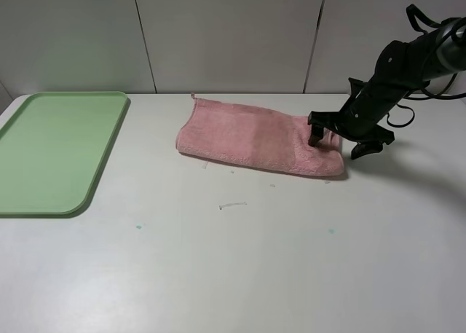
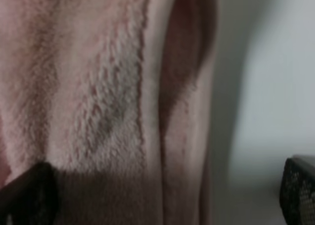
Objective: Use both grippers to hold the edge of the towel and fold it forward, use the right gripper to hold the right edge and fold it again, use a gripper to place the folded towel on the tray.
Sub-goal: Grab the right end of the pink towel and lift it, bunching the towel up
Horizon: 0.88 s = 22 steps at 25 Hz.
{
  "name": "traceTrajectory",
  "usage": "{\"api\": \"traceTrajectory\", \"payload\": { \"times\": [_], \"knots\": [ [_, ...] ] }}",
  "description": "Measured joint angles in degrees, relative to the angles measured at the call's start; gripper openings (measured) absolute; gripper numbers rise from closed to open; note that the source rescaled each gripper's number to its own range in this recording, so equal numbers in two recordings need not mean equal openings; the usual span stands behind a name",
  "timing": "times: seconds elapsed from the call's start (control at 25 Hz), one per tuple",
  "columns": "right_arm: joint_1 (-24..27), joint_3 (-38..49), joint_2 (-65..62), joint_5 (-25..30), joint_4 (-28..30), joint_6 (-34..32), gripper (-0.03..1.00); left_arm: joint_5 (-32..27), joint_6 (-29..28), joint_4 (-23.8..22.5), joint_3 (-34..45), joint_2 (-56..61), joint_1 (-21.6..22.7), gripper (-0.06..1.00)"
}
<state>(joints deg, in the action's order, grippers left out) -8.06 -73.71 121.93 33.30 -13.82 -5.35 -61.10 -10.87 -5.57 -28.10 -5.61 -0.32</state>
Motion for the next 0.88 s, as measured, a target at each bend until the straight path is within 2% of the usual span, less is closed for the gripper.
{"api": "traceTrajectory", "payload": {
  "times": [0.36,0.44,0.56,0.68,0.8,0.88],
  "knots": [
    [-1.19,-0.32,0.83,0.38,-0.95,0.00,1.00,0.00,0.00,0.00,0.00,0.00,0.00,1.00],
    [-1.24,-0.59,1.49,0.45,-1.08,0.00,0.97,0.00,0.00,0.00,0.00,0.00,0.00,1.00],
    [-1.24,-0.98,2.52,0.11,-1.32,0.00,0.81,0.00,0.00,0.00,0.00,0.00,0.00,1.00],
    [-1.24,-0.98,2.78,-0.49,-1.84,0.00,0.56,0.00,0.00,0.00,0.00,0.00,0.00,1.00],
    [-1.24,-1.09,3.08,-0.93,-3.34,0.00,0.27,0.00,0.00,0.00,0.00,0.00,0.00,1.00],
    [-1.48,-1.09,3.20,-1.14,-3.87,0.00,0.13,0.00,0.00,0.00,0.00,0.00,0.00,1.00]
  ]
}}
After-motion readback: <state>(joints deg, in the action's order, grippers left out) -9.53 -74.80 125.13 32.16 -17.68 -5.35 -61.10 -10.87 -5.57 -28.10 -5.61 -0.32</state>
